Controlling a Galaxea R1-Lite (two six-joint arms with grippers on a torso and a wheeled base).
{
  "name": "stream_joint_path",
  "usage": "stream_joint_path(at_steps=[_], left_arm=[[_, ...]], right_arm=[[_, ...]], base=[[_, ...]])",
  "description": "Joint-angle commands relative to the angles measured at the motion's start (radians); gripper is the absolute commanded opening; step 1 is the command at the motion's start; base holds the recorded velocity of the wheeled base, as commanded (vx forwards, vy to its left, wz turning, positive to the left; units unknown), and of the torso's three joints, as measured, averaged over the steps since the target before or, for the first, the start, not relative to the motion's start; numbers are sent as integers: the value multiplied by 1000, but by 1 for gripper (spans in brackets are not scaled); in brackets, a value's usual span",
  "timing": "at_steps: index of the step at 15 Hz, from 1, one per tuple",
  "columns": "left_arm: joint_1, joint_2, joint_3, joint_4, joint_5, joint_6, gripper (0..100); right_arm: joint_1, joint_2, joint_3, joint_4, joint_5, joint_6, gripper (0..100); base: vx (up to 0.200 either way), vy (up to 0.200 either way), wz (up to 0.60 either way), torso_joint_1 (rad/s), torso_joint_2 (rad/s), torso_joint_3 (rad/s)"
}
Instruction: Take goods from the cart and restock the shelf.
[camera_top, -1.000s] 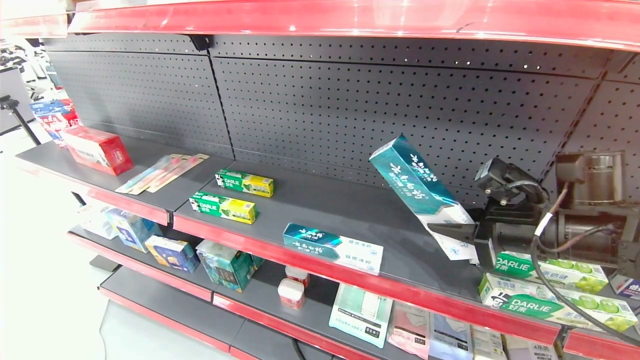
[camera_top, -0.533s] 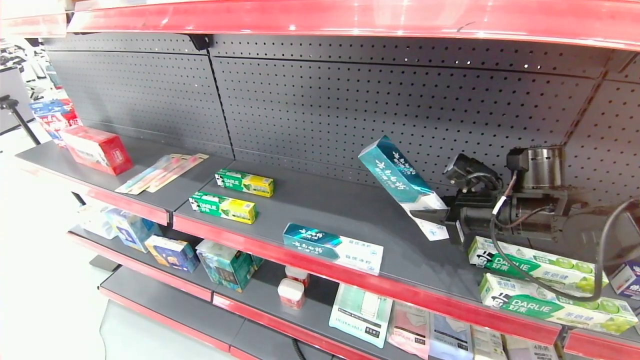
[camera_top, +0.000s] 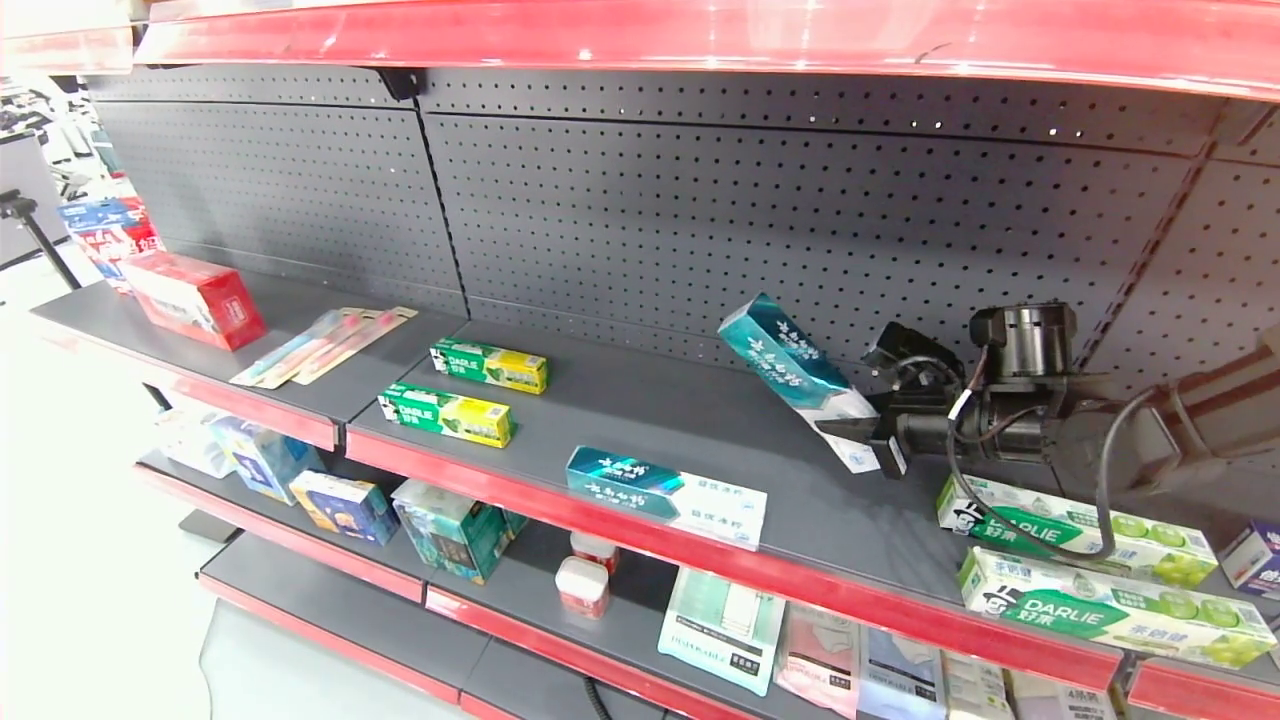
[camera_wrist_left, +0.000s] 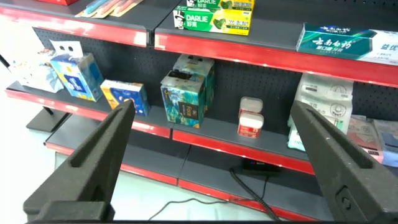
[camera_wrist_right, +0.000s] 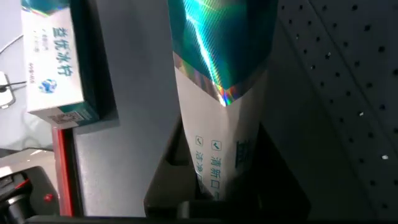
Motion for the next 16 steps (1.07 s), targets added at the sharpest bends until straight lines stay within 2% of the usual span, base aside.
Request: stream_joint_path(at_steps=[1,11,16], left_arm=[[0,2,0,0,1,0,100],[0,2,0,0,1,0,100],[0,2,0,0,1,0,100]], right_arm=[[1,37,-9,0,0,3,0],[1,136,-121,-15,26,-2,0],[1,168,-127,-23,43,-14,0]], base=[[0,0,0,0,0,0],[0,0,0,0,0,0],[0,0,0,0,0,0]])
